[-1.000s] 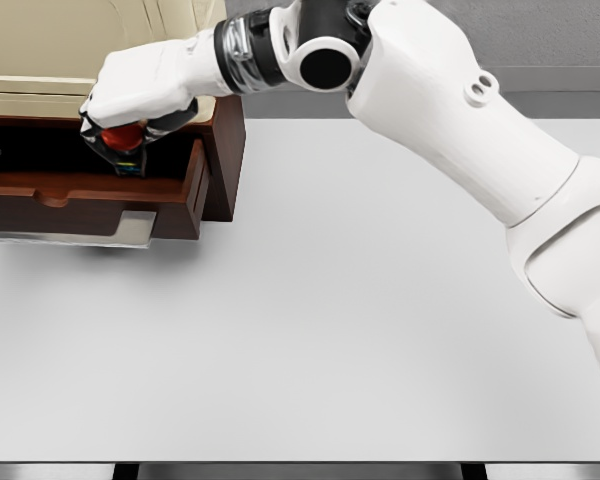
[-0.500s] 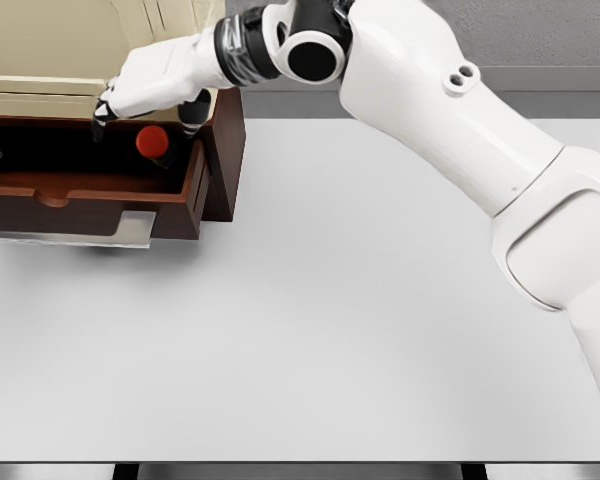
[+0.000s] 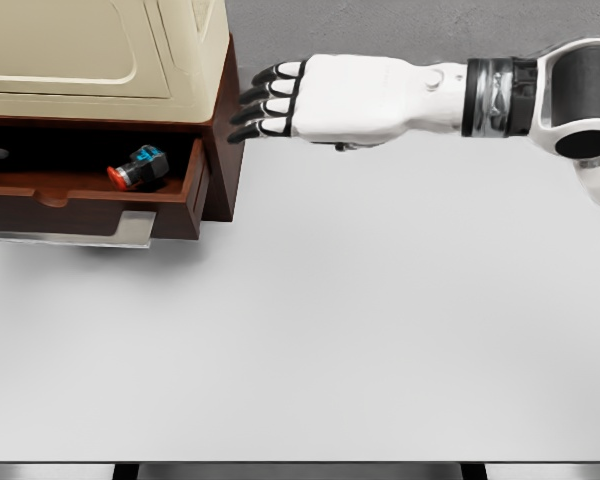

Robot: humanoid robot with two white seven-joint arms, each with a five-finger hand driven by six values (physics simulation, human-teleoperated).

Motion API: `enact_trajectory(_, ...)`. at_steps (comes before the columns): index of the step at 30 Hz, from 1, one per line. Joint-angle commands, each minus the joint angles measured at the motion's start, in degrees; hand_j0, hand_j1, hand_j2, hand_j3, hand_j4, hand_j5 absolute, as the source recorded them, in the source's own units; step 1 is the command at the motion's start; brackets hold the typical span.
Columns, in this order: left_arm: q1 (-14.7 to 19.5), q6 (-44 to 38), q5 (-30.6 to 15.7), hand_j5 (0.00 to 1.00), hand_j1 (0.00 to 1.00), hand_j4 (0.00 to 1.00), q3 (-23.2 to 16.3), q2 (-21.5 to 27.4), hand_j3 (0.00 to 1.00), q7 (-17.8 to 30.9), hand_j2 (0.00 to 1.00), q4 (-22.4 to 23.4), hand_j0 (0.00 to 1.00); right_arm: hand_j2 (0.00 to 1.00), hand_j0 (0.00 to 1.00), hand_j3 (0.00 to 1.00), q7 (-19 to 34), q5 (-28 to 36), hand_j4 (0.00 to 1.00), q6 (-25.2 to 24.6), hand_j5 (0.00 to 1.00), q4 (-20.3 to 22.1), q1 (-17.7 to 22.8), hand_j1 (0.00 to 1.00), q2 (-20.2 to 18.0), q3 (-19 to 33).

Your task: Open the cabinet drawer with left arm, and place a switch into the drawer with right arm

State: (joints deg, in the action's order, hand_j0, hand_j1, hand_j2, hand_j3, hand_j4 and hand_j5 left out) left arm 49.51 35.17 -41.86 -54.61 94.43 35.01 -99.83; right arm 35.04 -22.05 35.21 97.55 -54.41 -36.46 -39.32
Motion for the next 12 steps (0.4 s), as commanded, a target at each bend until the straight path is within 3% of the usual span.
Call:
enact_trajectory(1, 0.15, -0.17, -0.33, 1.0, 1.0, 1.0, 0.3, -3.63, 1.0, -0.01, 1.0, -0.8, 1.0, 1.0, 1.0, 1.0, -0.04, 0.61, 1.0, -0.21, 1.0, 1.86, 0.7, 1.0, -9.5, 4.25)
enact_trajectory(3, 1.91, -0.17, 1.26, 1.0, 1.0, 1.0, 0.47, -11.36, 1.0, -0.01, 1.0, -1.16, 1.0, 1.0, 1.0, 1.0, -0.04, 0.61, 1.0, -0.21, 1.0, 1.86, 5.98, 1.0, -14.07, 5.13)
enact_trajectory(5, 2.26, -0.17, 2.84, 1.0, 1.0, 1.0, 0.39, -16.11, 1.0, -0.01, 1.0, -1.16, 1.0, 1.0, 1.0, 1.0, -0.04, 0.61, 1.0, -0.21, 1.0, 1.77, 10.29, 1.0, -15.92, 8.99)
enact_trajectory(12, 2.35, -0.17, 3.02, 1.0, 1.0, 1.0, 0.39, -18.58, 1.0, -0.01, 1.0, -1.16, 1.0, 1.0, 1.0, 1.0, -0.04, 0.61, 1.0, -0.21, 1.0, 1.77, 13.45, 1.0, -19.61, 10.76)
